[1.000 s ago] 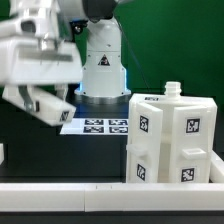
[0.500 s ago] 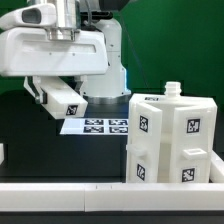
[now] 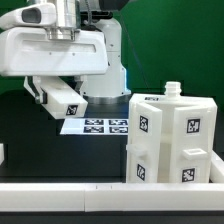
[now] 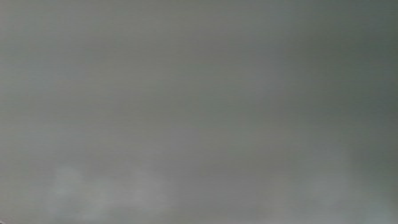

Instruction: Assemble cabinet

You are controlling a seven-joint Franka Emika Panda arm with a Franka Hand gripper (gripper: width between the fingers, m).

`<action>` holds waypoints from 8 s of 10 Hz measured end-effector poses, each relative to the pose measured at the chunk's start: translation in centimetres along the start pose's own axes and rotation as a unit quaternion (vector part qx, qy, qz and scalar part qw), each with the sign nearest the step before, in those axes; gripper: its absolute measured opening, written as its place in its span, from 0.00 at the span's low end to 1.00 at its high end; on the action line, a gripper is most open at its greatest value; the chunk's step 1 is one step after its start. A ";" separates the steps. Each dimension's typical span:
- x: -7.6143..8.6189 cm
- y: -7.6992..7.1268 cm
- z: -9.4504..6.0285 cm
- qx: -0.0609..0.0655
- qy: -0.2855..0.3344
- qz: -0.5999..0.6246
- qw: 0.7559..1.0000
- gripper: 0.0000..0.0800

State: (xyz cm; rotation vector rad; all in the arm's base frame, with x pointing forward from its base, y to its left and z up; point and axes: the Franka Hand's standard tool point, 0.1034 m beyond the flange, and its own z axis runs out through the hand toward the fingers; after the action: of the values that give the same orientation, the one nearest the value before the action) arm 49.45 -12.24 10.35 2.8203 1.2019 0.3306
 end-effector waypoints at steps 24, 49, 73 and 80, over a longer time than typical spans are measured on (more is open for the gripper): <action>3.0 0.7 3.4 0.335 -0.467 0.156 0.803 0.70; 3.7 2.5 6.3 0.287 -0.419 0.223 0.832 0.99; 4.9 4.2 -0.7 0.000 0.015 0.490 0.871 0.99; 1.1 2.3 0.0 0.053 -0.030 0.600 0.798 0.99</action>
Offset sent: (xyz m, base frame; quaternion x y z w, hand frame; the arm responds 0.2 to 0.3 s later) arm 0.0154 -0.0198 0.0063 0.0172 -0.0701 0.1427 0.9871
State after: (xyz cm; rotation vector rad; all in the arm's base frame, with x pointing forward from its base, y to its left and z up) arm 51.82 -13.05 10.83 3.2006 -0.7693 0.1828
